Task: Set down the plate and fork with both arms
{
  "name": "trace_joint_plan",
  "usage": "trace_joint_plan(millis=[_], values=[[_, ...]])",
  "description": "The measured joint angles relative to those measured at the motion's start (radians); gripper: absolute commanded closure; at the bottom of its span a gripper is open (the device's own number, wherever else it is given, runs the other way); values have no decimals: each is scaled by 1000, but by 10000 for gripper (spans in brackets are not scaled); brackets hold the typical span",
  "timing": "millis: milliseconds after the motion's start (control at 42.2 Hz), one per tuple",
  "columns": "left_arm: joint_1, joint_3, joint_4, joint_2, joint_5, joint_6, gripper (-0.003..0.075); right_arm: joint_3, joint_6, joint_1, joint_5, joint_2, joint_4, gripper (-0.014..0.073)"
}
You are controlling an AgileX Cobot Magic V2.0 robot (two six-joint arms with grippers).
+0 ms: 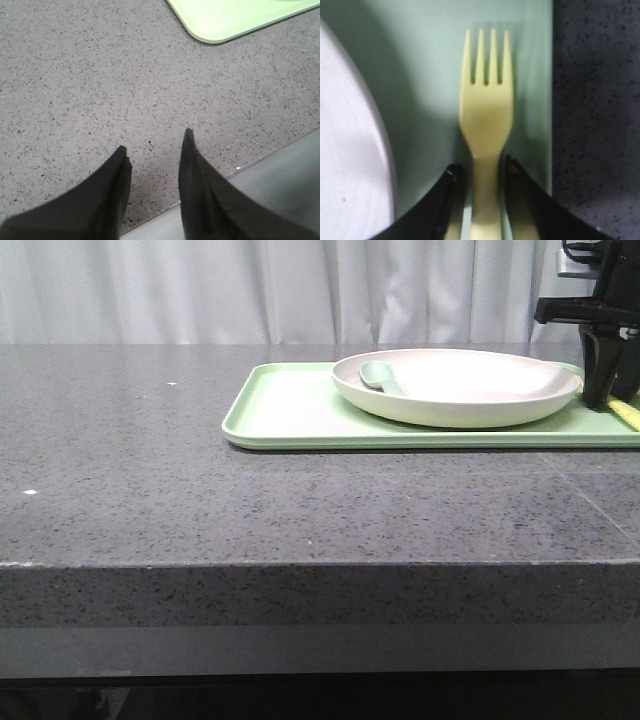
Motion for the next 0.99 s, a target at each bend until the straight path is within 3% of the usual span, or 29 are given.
trace_joint_plan(millis=[450, 687, 994], values=[[0, 0, 0, 0, 0, 0, 477, 0, -2, 2, 0, -67, -2, 282], [0, 0, 0, 0, 0, 0, 477, 30, -22, 49, 2, -235, -2, 282], [0, 0, 0, 0, 0, 0, 477, 212, -44, 144, 10, -560, 4, 284]])
